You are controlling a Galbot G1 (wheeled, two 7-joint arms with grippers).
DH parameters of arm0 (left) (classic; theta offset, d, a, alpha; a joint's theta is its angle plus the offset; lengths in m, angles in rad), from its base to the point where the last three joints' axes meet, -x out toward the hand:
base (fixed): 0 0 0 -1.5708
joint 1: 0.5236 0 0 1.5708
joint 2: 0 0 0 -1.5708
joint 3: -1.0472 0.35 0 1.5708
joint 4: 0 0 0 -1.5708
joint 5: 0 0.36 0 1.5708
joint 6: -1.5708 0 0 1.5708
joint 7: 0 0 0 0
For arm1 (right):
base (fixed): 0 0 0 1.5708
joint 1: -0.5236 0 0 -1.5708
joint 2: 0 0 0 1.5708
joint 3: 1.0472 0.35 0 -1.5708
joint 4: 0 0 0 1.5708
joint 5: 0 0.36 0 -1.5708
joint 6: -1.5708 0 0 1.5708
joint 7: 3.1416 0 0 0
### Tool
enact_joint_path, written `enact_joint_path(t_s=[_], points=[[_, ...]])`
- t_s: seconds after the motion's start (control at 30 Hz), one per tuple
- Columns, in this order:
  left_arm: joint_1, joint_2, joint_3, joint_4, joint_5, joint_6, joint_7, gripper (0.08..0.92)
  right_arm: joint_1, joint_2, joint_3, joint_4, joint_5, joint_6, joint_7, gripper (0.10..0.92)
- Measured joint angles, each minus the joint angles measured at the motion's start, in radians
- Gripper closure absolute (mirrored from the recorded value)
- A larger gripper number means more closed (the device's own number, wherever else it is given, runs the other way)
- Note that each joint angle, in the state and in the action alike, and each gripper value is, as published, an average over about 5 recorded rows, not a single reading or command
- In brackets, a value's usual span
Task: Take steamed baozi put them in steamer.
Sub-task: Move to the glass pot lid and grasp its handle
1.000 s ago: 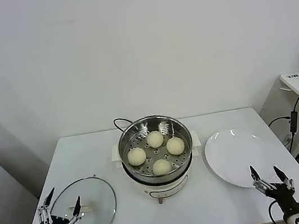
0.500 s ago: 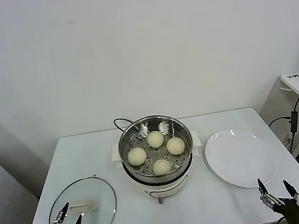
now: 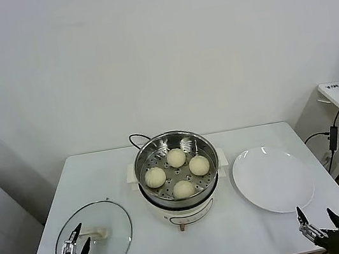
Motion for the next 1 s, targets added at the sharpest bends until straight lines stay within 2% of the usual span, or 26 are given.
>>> enact_joint_path(t_s=[0.47, 0.73, 1.0], points=[[-0.096, 0.007, 0.02, 0.065, 0.033, 0.041, 0.009, 0.19, -0.012, 0.007, -0.001, 0.006, -0.009, 0.011, -0.001, 0.203], [-0.098, 0.008, 0.031, 0.068, 0.013, 0.042, 0.028, 0.387, -0.013, 0.009, -0.002, 0.002, -0.017, 0.019, -0.001, 0.203], [-0.075, 0.014, 0.042, 0.063, -0.046, 0.061, 0.029, 0.646, -0.014, 0.009, -0.015, 0.003, -0.025, 0.025, -0.002, 0.203]])
